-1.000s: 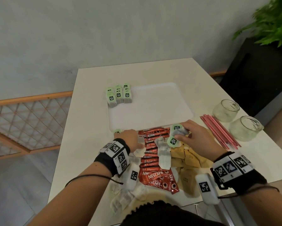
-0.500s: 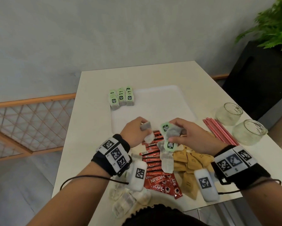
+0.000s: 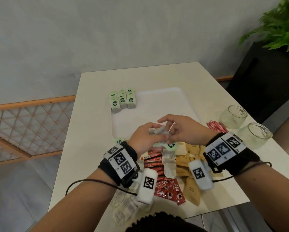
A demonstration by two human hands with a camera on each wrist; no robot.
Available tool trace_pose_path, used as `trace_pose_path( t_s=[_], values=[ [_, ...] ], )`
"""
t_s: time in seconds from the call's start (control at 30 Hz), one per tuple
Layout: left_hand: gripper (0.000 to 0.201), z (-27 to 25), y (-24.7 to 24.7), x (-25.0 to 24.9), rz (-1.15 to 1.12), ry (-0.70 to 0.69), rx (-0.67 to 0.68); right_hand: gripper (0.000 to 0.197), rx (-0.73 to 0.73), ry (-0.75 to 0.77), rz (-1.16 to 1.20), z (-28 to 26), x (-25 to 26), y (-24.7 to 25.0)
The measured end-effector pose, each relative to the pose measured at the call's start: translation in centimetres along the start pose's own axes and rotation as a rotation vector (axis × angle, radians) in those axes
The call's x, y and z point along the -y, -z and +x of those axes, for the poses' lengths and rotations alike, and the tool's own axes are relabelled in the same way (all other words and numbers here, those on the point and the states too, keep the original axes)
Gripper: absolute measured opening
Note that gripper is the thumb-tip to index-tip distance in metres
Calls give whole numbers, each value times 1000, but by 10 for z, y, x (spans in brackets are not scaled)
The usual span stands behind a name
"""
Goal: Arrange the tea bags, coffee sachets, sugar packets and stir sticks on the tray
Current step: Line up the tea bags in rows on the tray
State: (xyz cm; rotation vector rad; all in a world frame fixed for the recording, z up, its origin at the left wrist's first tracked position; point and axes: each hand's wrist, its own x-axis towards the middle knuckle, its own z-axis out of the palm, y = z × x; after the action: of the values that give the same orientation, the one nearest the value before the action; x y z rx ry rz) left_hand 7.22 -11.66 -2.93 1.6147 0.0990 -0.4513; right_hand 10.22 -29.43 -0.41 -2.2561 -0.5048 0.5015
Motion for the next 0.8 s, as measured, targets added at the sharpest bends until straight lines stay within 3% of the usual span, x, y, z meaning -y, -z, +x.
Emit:
trace_pose_path(
  t_s=[0.2,0.27,0.33,0.47,0.57,0.8],
  values=[
    [8,9,7,7,-234,-59,-141,38,-213,-114,110,15,-7,-9],
    [22,11,13,7,-279,-80,-150,28,-187,-170,196,21,-9,-14],
    [16,15,20,7,-358,-51,-184,20,-163,-183,293,28,-8,-19],
    [38,29,40,12,-501,31,-210,17,-205,-130,346,51,-2,-21],
    [51,39,59,14,-597,65,-225,12,-149,-71,363,70,6,-17],
    [21,65,110,23,-567,47,-369,20,-35,18,192,132,6,-9]
  ],
)
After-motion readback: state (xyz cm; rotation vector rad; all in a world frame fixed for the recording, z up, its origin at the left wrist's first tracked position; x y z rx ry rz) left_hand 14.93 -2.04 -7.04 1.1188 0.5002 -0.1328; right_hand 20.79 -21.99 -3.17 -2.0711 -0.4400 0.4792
